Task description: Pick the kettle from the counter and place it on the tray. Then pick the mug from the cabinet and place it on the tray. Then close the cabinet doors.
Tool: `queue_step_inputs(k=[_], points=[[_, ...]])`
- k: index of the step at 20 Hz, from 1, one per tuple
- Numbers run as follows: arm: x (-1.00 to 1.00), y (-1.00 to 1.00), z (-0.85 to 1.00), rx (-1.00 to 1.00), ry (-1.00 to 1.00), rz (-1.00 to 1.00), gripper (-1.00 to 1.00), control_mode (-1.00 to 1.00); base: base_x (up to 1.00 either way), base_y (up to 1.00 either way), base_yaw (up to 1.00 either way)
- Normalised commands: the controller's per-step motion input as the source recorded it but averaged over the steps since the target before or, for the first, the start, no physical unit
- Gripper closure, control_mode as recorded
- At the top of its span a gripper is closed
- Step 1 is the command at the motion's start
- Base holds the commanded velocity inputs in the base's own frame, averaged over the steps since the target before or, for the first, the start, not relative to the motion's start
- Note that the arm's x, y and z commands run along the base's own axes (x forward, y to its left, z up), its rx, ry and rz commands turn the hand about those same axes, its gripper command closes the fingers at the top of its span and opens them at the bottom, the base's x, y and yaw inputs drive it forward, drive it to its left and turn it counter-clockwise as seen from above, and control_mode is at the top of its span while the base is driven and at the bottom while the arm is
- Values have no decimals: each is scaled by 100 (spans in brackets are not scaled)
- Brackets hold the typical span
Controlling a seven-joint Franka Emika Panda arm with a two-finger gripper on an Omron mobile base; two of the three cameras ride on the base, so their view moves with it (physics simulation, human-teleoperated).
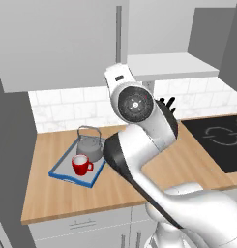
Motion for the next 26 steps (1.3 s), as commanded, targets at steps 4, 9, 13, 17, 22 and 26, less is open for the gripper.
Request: queue_step_inputs(k=[4, 9, 13, 17, 22, 26], points=[[-65, -33, 0, -4, 0, 2, -100, -100, 0, 0, 0], [-47, -45, 0, 0, 0, -8, -100, -100, 0, 0, 0], [-18, -50, 0, -4, 1, -31, -100, -100, 0, 0, 0], [-15, -68, -1, -2, 0, -32, -100, -100, 0, 0, 0], [-10, -84, -2, 0, 0, -23, -100, -100, 0, 0, 0], [-19, -86, 0, 0, 0, -16, -100, -100, 0, 0, 0]])
